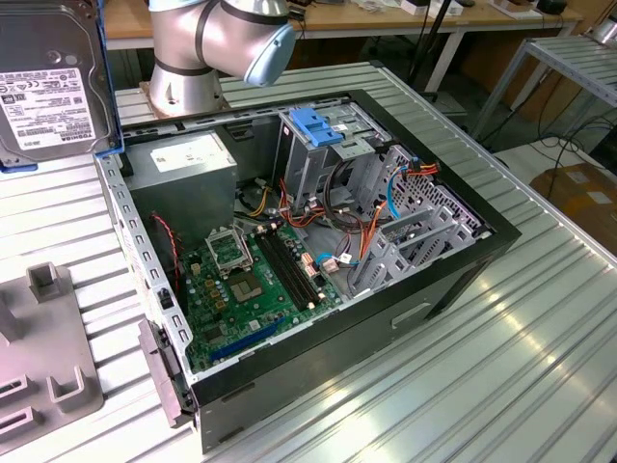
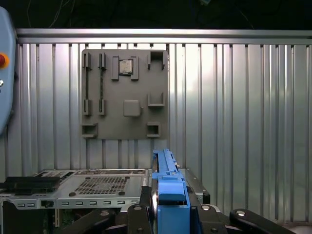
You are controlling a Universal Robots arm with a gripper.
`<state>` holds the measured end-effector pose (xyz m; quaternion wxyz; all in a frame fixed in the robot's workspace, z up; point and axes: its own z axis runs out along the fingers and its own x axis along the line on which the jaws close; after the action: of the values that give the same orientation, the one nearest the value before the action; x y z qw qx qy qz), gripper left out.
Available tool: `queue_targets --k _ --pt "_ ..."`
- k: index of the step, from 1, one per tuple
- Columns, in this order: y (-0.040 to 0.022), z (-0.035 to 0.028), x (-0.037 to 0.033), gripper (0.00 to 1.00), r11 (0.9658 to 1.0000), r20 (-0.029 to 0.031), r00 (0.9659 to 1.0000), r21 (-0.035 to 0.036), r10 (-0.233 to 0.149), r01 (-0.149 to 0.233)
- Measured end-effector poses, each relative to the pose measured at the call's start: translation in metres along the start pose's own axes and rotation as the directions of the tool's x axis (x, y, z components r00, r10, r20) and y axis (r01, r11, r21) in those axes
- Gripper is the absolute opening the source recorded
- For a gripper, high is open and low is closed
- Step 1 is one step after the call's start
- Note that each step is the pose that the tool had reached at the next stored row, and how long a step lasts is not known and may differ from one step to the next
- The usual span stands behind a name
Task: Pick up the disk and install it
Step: 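Pick up the disk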
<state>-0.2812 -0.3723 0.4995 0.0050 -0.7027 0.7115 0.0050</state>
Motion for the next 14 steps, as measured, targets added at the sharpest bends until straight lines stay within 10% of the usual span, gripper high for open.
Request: queue_targets --k 14 --pt "-0.0384 0.0001 -0.0005 0.37 1.0000 0.0001 1.0000 0.0001 0.000 0.000"
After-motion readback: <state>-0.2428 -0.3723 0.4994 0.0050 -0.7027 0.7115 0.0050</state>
